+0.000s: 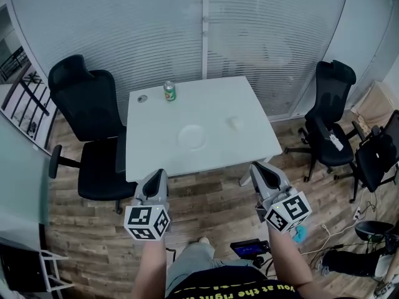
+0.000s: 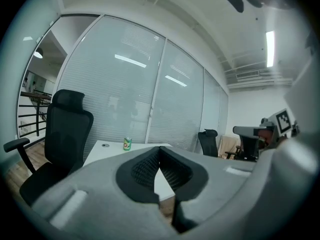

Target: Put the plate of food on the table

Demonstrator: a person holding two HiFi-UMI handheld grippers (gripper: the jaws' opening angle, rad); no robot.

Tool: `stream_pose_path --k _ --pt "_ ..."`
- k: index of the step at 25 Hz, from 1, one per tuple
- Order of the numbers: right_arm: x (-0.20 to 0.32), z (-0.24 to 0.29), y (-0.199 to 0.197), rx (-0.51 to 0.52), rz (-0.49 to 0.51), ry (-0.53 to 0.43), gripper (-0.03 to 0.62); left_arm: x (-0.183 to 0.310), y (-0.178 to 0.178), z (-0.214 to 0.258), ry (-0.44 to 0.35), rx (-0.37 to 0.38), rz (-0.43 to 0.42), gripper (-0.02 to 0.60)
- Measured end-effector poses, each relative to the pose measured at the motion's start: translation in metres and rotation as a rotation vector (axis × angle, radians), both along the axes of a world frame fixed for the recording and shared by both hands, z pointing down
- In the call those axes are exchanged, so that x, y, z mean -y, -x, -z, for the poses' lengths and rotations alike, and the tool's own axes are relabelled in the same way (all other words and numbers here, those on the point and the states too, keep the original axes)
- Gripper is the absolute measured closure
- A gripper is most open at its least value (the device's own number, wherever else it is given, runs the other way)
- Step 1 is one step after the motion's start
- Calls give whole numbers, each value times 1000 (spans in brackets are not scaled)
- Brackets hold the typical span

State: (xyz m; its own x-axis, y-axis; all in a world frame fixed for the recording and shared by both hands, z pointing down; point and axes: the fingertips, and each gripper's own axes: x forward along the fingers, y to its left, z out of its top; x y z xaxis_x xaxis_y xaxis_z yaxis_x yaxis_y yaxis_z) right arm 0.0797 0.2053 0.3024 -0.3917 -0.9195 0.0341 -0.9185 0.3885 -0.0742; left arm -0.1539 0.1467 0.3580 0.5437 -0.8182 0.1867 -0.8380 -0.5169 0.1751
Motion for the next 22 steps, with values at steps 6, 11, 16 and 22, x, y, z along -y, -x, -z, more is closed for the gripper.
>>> stream_pose_path --k 6,11,16,22 --pt "31 -3 5 -5 -10 14 588 31 7 -7 17 -2 -10 581" --pt "46 -3 12 -12 -7 21 588 46 15 -8 24 -5 -10 581" --pt "50 -6 15 -16 1 28 588 49 20 -14 33 -4 -4 581" --pt "54 -10 17 -17 7 40 588 51 25 -18 45 2 -4 581"
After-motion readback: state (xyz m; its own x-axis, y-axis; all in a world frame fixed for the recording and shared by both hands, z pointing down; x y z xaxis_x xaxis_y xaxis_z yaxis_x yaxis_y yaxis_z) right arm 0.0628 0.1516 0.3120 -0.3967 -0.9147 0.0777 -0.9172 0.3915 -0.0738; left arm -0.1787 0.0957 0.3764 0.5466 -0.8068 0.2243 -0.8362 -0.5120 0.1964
